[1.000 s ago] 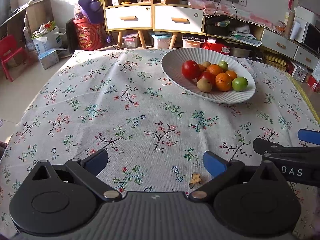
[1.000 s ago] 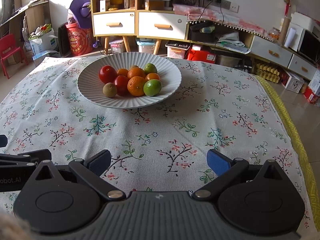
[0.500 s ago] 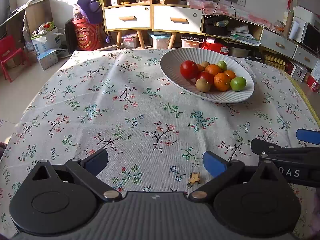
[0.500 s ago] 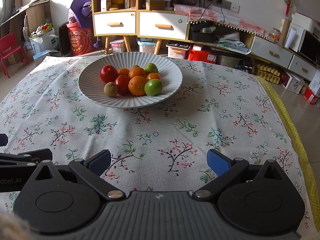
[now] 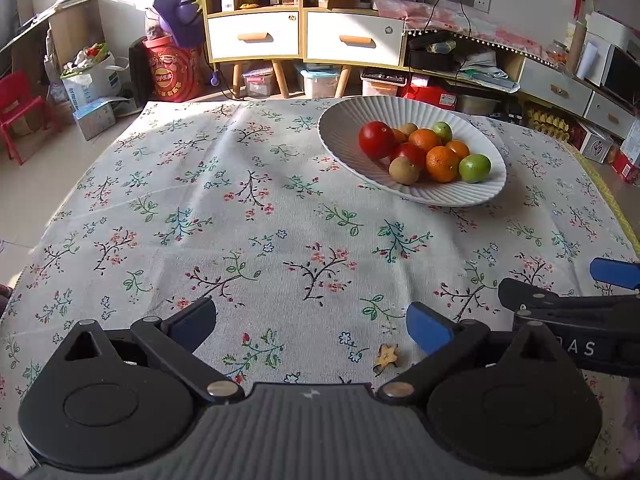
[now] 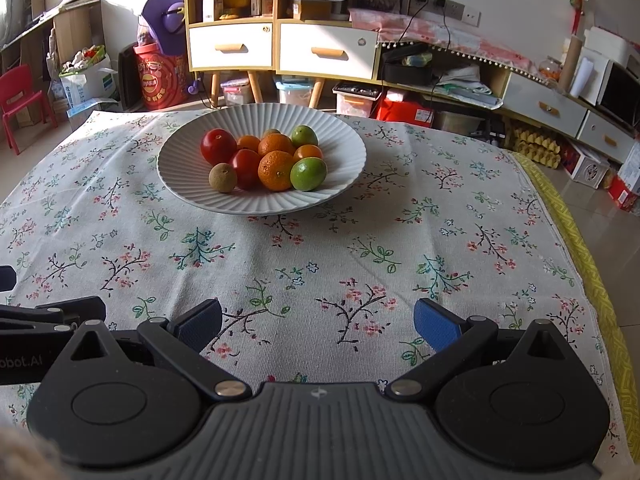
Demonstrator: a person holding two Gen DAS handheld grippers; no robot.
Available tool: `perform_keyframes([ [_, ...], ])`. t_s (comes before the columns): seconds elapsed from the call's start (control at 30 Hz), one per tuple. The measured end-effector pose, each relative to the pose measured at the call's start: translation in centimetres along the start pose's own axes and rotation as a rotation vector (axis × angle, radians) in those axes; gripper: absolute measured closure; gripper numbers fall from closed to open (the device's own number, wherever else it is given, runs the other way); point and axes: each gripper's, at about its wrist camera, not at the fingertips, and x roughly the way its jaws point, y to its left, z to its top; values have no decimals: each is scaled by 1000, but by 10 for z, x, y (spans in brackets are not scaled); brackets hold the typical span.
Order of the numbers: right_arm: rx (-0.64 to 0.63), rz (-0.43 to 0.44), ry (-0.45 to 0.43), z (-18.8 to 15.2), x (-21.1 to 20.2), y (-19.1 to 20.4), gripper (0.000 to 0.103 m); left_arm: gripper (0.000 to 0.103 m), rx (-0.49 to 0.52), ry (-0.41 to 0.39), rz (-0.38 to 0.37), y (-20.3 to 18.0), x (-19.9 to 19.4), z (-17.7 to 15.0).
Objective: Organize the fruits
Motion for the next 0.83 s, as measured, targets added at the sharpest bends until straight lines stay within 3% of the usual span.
perform_keyframes([
  [0.83,-3,3,0,-1,1,2,1,7,7,-10,9,0,-2,0],
])
